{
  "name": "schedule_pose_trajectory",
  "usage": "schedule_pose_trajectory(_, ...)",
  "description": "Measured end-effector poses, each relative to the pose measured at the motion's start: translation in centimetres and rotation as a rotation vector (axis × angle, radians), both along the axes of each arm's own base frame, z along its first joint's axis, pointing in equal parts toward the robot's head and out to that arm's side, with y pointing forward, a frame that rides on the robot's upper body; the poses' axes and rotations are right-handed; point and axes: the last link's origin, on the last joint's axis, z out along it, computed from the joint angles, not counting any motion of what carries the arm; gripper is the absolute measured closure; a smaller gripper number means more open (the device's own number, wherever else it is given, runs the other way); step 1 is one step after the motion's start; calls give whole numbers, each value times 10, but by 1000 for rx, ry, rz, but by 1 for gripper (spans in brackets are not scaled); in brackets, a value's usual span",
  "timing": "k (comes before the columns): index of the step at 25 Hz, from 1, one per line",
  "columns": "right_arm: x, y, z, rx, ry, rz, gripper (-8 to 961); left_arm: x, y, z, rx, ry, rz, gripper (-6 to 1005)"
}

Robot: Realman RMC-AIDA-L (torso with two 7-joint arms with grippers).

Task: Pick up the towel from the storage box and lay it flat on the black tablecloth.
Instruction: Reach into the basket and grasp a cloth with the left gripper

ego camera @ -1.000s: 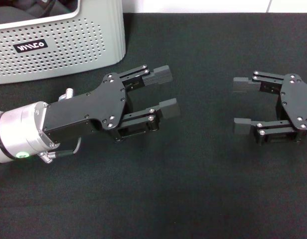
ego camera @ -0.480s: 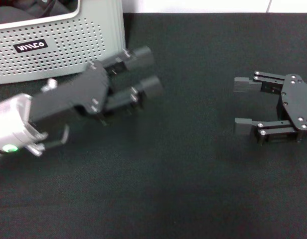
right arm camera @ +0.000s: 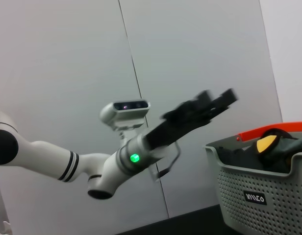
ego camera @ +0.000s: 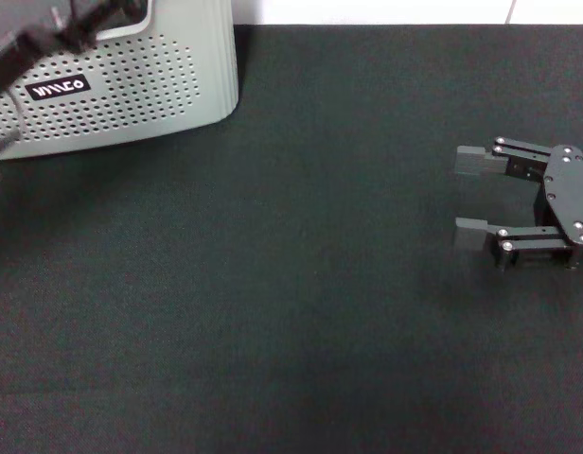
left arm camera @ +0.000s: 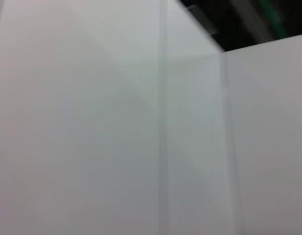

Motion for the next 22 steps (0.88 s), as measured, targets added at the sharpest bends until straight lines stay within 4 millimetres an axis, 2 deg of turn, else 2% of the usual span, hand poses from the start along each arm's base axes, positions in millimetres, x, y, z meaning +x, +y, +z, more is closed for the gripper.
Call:
schedule_pose_trajectory(5,2,-1,-1,4,0,-4,84,-7,31,15,107,78,156,318)
schedule_pose_trajectory(9,3,-1,-1,9,-1,-3,84,-17,45,23,170,128,260,319)
schedule_pose_trajectory(16,5,-1,-2,13,2,-8,85,-46,39,38,267,163,392,321)
schedule_pose_trajectory(22,5,0,-1,20,6,-11,85,-54,39,30,252,247,442,323)
